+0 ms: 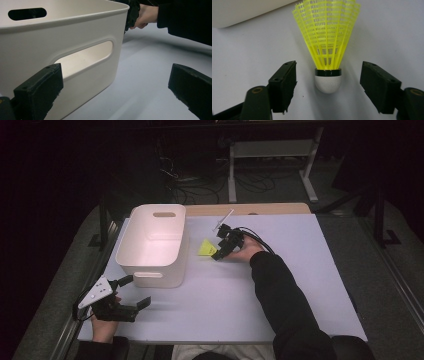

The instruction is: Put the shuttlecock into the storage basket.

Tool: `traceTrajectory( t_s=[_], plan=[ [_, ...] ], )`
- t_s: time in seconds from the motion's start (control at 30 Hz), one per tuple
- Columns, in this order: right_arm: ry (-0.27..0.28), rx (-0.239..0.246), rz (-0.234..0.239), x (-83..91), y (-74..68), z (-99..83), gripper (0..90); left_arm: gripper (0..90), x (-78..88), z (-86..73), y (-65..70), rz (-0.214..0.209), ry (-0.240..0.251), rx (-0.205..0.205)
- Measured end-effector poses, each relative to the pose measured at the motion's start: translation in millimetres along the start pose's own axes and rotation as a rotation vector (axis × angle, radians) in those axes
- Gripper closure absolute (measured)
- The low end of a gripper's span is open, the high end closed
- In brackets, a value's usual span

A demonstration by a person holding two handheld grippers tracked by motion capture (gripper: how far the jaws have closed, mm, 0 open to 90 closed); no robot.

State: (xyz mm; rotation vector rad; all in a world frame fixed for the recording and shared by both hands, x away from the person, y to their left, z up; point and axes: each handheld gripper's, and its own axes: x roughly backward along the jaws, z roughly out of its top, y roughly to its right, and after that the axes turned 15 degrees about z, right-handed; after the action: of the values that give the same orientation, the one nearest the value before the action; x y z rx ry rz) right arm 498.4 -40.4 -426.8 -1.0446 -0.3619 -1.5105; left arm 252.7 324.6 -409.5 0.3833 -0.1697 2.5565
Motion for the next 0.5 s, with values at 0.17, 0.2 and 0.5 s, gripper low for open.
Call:
traceTrajectory(
  t_s=[0.17, 0.2, 0.5],
  plan=[
    [-0.015, -0.006, 0.011, -4.7, 1.4, -0.2, 38.8, 0.0, -0.1, 0.0, 0.1, 0.000, -0.001, -0.001],
    [-0.019, -0.008, 0.008, -5.4, 1.2, -0.3, 40.0, 0.0, 0.0, 0.0, 0.0, 0.000, -0.001, -0.001],
    [-0.019, -0.011, -0.003, -5.1, 0.7, 0.2, 58.4, 0.0, 0.0, -0.1, 0.1, 0.000, -0.002, -0.002]
  ],
)
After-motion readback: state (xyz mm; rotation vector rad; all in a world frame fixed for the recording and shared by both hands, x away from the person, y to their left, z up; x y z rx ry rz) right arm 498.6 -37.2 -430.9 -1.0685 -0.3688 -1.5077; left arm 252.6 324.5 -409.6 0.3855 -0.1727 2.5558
